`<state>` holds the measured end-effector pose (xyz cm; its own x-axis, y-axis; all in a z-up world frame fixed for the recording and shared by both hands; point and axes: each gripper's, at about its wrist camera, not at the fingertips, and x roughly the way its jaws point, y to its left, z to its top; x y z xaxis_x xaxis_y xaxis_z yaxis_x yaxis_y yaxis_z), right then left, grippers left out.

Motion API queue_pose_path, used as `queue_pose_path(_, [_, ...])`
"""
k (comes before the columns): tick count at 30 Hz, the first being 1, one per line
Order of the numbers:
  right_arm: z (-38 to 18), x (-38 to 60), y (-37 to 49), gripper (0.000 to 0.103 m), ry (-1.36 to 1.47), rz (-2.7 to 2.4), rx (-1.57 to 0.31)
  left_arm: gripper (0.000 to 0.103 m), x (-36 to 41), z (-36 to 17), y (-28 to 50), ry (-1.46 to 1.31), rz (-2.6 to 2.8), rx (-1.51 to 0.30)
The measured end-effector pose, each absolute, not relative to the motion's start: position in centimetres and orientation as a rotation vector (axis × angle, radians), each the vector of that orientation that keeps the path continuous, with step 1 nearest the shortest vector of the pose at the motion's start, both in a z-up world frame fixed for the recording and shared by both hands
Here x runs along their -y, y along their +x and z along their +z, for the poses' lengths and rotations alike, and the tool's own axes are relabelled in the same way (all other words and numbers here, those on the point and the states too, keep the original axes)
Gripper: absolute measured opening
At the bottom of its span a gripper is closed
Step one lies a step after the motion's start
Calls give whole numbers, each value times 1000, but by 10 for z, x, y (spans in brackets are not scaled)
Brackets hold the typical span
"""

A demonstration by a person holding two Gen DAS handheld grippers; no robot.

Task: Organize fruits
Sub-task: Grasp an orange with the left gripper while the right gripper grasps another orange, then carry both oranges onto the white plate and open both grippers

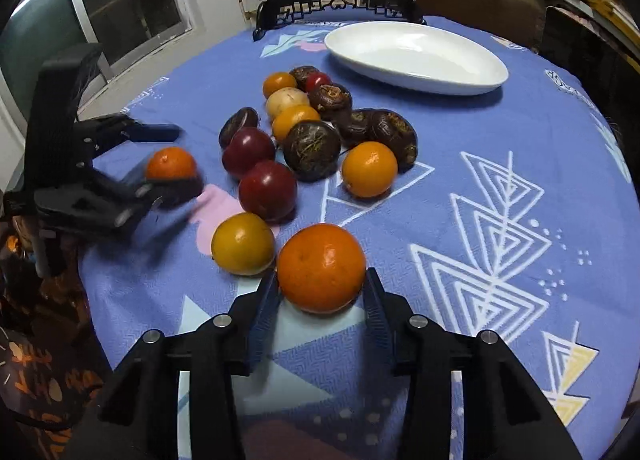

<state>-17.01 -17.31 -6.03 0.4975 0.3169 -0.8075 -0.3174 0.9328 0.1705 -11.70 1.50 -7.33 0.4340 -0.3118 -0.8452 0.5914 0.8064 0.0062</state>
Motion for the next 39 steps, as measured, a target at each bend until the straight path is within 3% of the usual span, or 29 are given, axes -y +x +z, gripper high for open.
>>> queue_pose_path(6, [-17, 189, -169, 42, 12, 376, -863, 44, -19, -37, -93, 251, -581, -942])
queue_pose_path(11, [38, 213, -88, 42, 135, 271, -728, 44, 11, 28, -18, 172, -494, -830])
queue_pose_path(14, [39, 217, -33, 42, 200, 231, -735, 45, 36, 45, 35, 129, -387, -816])
queue_pose_path(22, [-7, 229, 62, 43, 246, 154, -836, 45, 77, -2, 120, 161, -277, -933])
queue_pose_path(30, [-40, 233, 99, 46, 230, 122, -877, 45, 94, -32, 134, 205, -255, -937])
queue_pose_path(32, [-41, 233, 103, 57, 219, 112, -869, 56, 96, -28, 132, 223, -231, -903])
queue_pose_path(34, [-39, 233, 101, 59, 218, 115, -853, 77, 94, -23, 132, 223, -217, -868])
queue_pose_path(39, [-31, 233, 81, 60, 222, 128, -834, 83, 89, -12, 119, 249, -198, -801])
